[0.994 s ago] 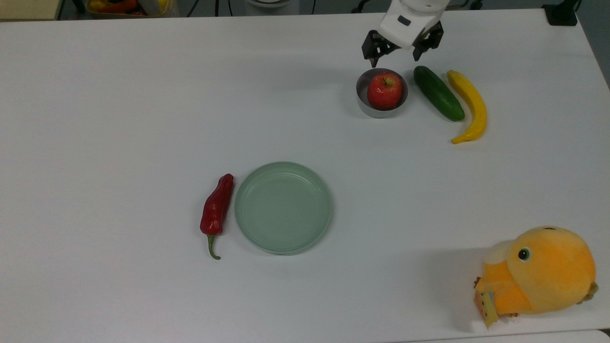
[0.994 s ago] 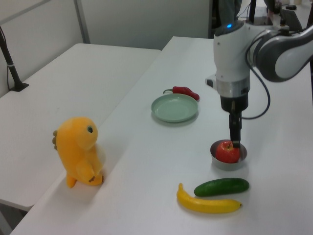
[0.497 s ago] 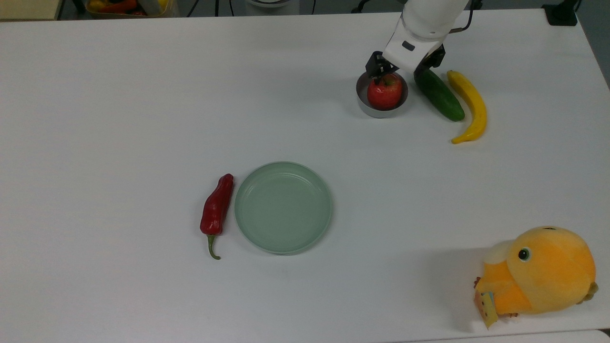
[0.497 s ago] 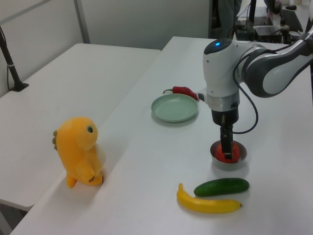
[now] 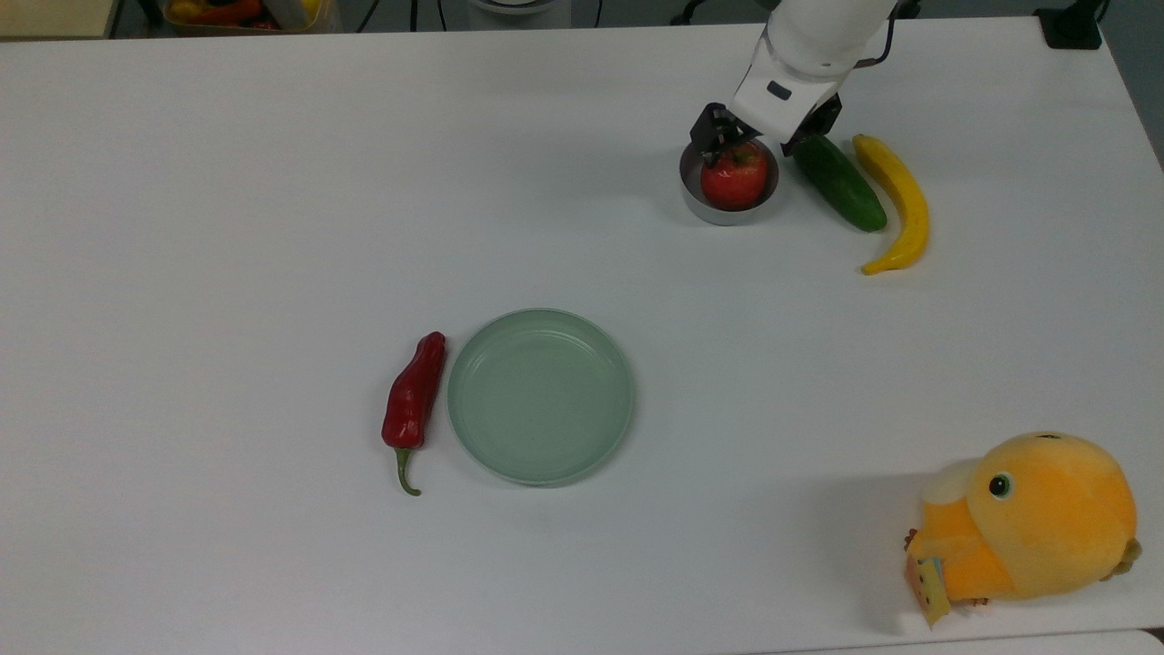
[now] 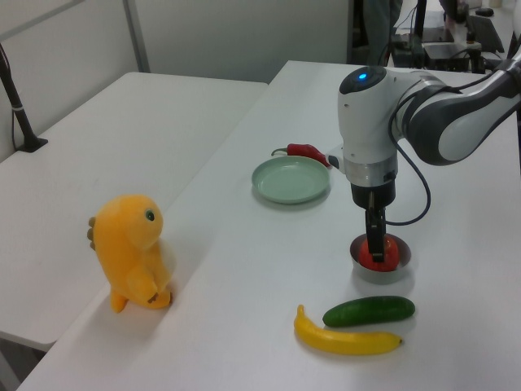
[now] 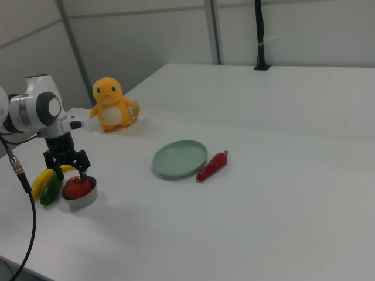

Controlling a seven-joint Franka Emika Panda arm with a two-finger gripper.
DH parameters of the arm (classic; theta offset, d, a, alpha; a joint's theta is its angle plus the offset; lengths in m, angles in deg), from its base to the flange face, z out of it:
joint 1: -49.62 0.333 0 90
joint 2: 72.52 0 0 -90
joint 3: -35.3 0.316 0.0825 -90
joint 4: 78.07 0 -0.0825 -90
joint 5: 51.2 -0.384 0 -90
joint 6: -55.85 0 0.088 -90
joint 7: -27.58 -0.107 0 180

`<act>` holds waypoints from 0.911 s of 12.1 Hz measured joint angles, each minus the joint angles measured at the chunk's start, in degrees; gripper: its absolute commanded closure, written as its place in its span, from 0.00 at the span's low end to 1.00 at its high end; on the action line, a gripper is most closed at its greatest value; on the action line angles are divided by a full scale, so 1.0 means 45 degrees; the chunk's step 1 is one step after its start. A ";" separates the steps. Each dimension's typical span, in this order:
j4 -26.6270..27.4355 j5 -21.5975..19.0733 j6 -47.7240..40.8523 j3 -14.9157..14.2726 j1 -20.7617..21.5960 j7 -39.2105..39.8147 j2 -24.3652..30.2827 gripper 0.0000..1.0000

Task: Red apple placed in the center of the desktop
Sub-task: 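Lower the gripper onto the red apple and close on it, then lift the red apple out of the bowl toward the green plate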

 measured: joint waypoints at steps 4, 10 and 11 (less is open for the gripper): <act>0.0023 0.0341 0.0389 -0.0001 0.0001 0.0000 -0.0477 0.67; -0.0110 0.0381 0.0098 0.0000 -0.0005 -0.0508 0.0102 0.67; -0.0125 0.0381 -0.0181 -0.0002 -0.0068 -0.0521 0.0737 0.67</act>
